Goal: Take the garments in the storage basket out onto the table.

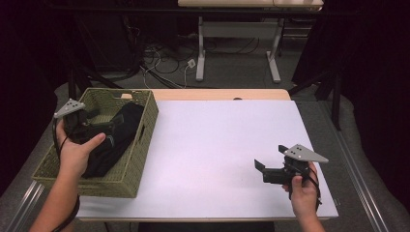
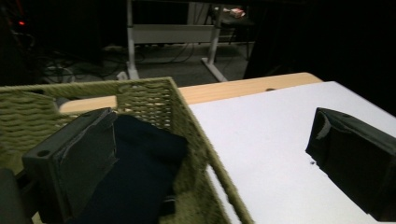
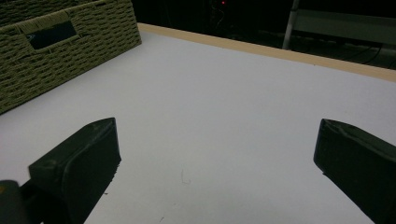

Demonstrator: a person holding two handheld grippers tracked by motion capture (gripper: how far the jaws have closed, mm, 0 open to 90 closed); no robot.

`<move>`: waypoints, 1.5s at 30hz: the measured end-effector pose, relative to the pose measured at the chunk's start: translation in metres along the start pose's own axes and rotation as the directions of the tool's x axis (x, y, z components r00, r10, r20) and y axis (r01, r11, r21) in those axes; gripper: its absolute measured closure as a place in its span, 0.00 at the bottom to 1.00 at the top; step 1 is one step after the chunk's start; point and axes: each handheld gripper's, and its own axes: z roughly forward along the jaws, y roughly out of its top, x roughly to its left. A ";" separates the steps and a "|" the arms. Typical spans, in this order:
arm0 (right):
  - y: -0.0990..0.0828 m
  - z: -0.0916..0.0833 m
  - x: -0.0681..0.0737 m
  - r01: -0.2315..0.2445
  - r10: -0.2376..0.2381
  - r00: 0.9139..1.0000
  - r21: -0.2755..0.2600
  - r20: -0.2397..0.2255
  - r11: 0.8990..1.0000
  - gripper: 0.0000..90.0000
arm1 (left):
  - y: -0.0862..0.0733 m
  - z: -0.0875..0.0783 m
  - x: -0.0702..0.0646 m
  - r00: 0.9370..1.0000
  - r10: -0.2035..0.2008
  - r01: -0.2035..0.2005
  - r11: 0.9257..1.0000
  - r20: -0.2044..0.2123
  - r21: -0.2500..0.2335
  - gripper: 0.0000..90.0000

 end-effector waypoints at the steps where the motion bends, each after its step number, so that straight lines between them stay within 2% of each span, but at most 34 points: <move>1: 0.000 0.000 0.000 0.000 0.000 1.000 0.000 0.000 1.000 0.00 | 0.002 0.001 0.002 1.000 0.002 -0.002 1.000 -0.011 0.002 0.02; 5: -0.001 0.001 0.000 -0.004 0.004 1.000 -0.003 -0.001 1.000 0.00 | 0.010 0.003 0.009 0.999 0.004 -0.004 1.000 -0.041 0.014 0.02; 7: -0.002 0.002 0.000 -0.003 0.003 1.000 0.003 -0.001 1.000 0.00 | 0.015 0.005 0.016 0.997 0.027 -0.024 0.999 -0.076 0.041 0.02; 12: -0.003 0.004 0.000 0.000 0.000 1.000 0.003 -0.002 1.000 0.00 | 0.017 0.009 0.028 0.993 0.034 -0.025 0.997 -0.112 0.080 0.02; 24: -0.005 0.007 0.001 -0.003 0.003 1.000 0.024 -0.008 1.000 0.01 | 0.009 0.025 0.044 0.991 0.016 0.000 0.992 -0.130 0.128 0.01; 30: -0.006 0.009 0.001 0.003 -0.003 1.000 0.038 -0.008 0.999 0.01 | 0.004 0.034 0.051 0.990 0.037 -0.019 0.992 -0.139 0.124 0.01; 35: -0.008 0.010 0.000 0.000 0.000 1.000 0.041 -0.004 0.999 0.01 | -0.002 0.040 0.059 0.990 0.006 0.012 0.991 -0.139 0.131 0.01; 38: -0.008 0.011 0.000 -0.002 0.003 1.000 0.041 -0.009 0.999 0.01 | -0.004 0.042 0.062 0.990 0.001 0.019 0.991 -0.144 0.134 0.01; 42: -0.009 0.012 0.001 0.005 -0.004 1.000 0.047 -0.013 0.999 0.01 | -0.008 0.046 0.067 0.990 -0.040 0.058 0.990 -0.138 0.131 0.01; 45: -0.010 0.013 0.001 0.008 -0.007 1.000 0.054 -0.013 0.999 0.01 | -0.012 0.050 0.072 0.988 -0.042 0.064 0.987 -0.147 0.150 0.01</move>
